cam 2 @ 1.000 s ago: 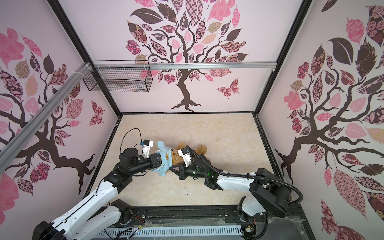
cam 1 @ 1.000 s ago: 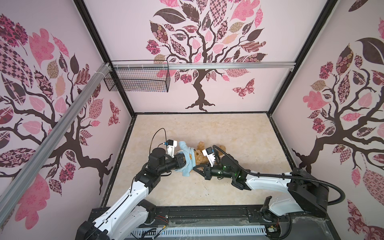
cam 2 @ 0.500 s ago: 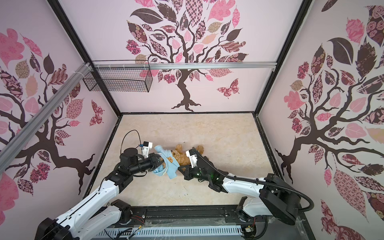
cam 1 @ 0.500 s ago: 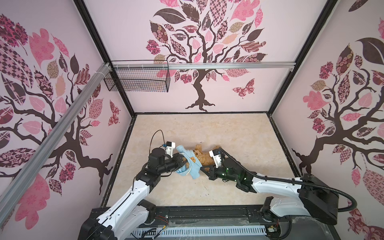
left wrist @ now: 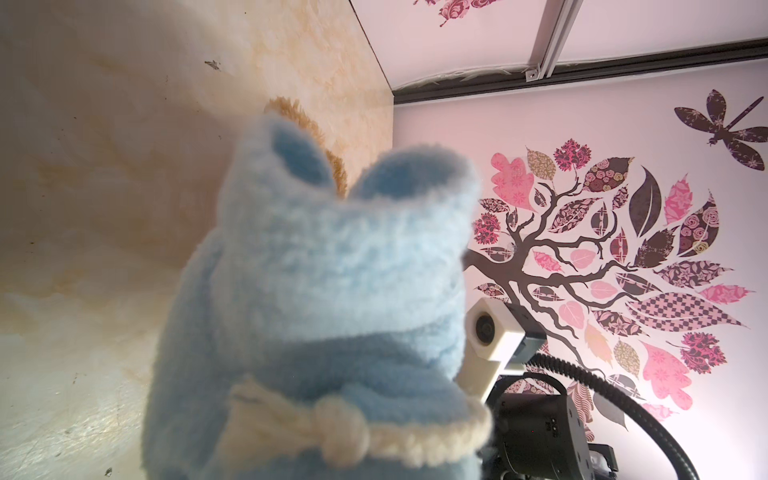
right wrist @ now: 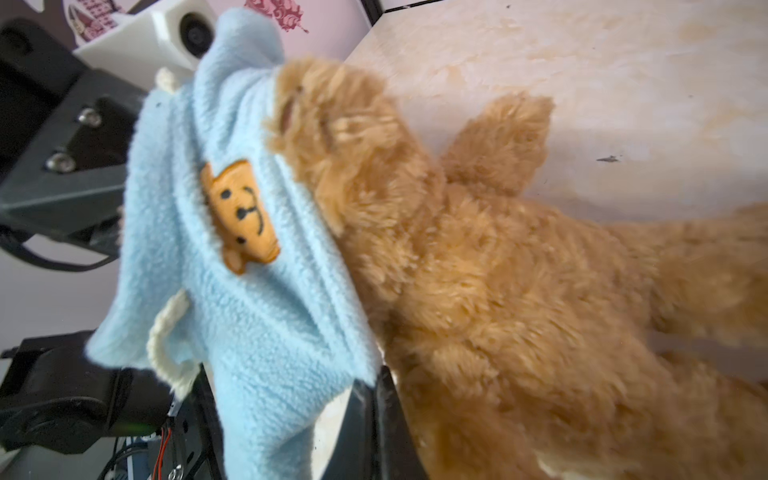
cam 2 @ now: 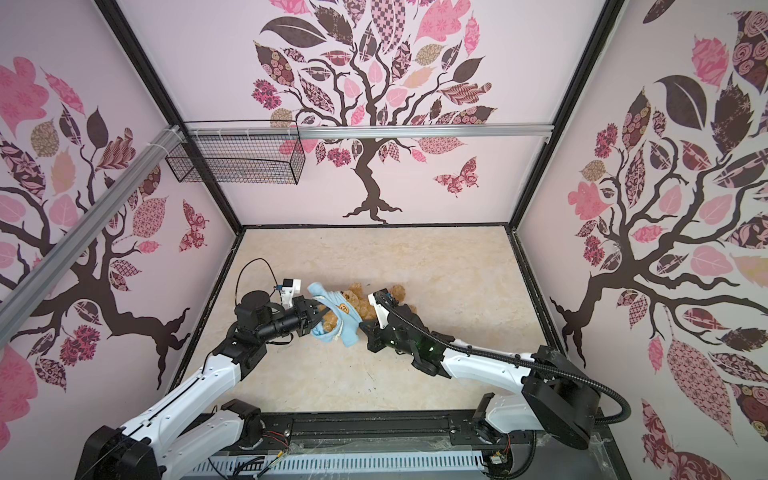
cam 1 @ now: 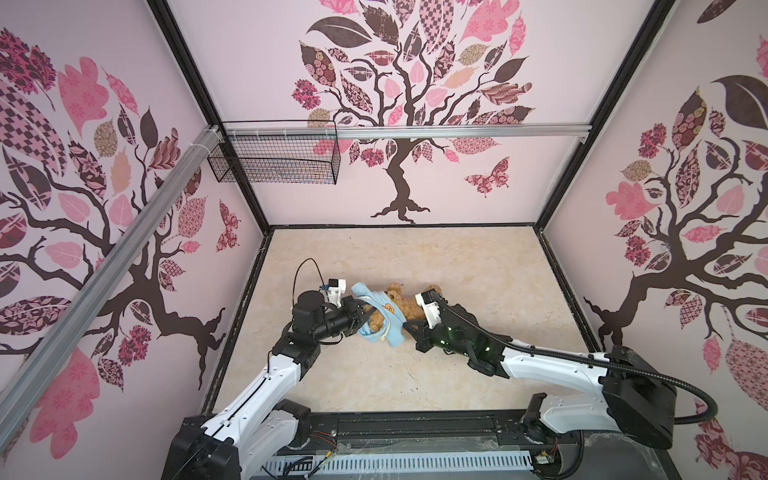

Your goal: Dress the teddy bear

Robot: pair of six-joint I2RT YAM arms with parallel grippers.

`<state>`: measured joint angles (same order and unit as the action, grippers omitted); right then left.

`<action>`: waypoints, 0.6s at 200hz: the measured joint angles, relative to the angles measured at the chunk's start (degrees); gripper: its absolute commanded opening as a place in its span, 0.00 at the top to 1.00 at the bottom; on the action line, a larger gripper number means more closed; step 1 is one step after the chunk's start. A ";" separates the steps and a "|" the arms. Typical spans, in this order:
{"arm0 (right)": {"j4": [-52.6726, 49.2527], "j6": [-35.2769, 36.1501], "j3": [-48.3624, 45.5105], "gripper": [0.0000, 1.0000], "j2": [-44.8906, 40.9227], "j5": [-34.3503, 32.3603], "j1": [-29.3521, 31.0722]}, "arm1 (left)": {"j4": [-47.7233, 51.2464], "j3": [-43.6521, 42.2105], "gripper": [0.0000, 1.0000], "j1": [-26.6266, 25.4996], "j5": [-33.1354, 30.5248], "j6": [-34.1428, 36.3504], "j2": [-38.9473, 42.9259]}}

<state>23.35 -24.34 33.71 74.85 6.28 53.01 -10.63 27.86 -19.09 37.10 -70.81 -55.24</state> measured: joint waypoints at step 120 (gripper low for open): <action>16.94 -2.45 -6.45 0.75 8.41 13.64 0.15 | -1.11 -0.79 1.00 -3.19 -7.82 -2.12 0.68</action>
<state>40.29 -26.79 27.27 83.26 19.92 53.17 -11.75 27.07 -22.28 29.28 -72.93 -54.57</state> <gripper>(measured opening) 0.226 0.075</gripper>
